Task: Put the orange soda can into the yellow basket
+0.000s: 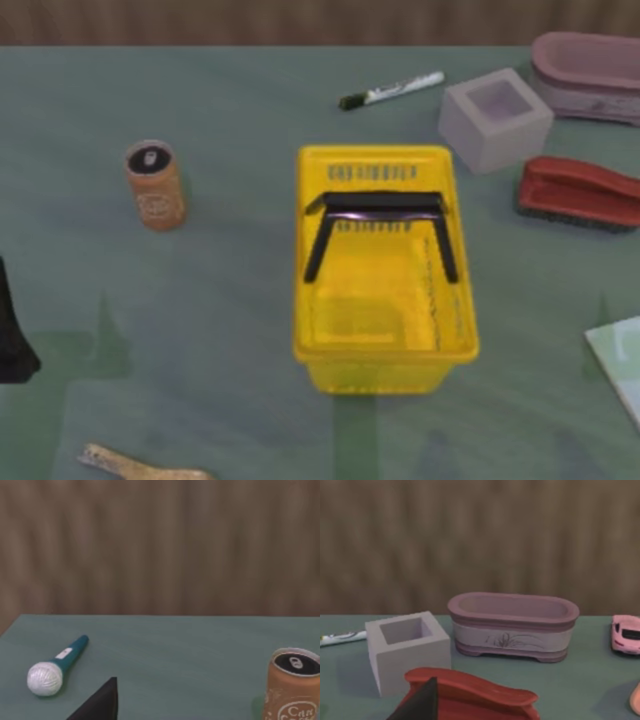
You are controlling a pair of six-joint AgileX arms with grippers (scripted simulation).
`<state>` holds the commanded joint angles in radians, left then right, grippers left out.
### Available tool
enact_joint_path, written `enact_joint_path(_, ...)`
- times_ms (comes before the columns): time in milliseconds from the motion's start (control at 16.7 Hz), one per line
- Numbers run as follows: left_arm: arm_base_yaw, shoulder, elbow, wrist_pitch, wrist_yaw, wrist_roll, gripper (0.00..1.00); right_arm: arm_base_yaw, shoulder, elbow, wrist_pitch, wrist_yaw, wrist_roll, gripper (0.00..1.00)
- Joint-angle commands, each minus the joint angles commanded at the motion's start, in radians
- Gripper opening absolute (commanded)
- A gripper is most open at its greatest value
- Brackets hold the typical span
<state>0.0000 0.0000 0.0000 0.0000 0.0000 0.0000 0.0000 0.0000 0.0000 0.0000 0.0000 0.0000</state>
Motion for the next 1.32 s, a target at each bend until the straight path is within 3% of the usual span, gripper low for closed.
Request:
enact_joint_path(240, -0.007, 0.029, 0.024, -0.024, 0.004, 0.008, 1.0, 0.0, 0.0, 0.0, 0.0, 0.0, 0.0, 1.0)
enact_joint_path(540, -0.051, 0.279, 0.231, -0.216, 0.026, 0.073, 1.0, 0.0, 0.0, 0.0, 0.0, 0.0, 0.0, 1.0)
enact_joint_path(1320, -0.187, 1.575, 1.329, -1.045, 0.054, 0.398, 1.0, 0.0, 0.0, 0.0, 0.0, 0.0, 0.0, 1.0)
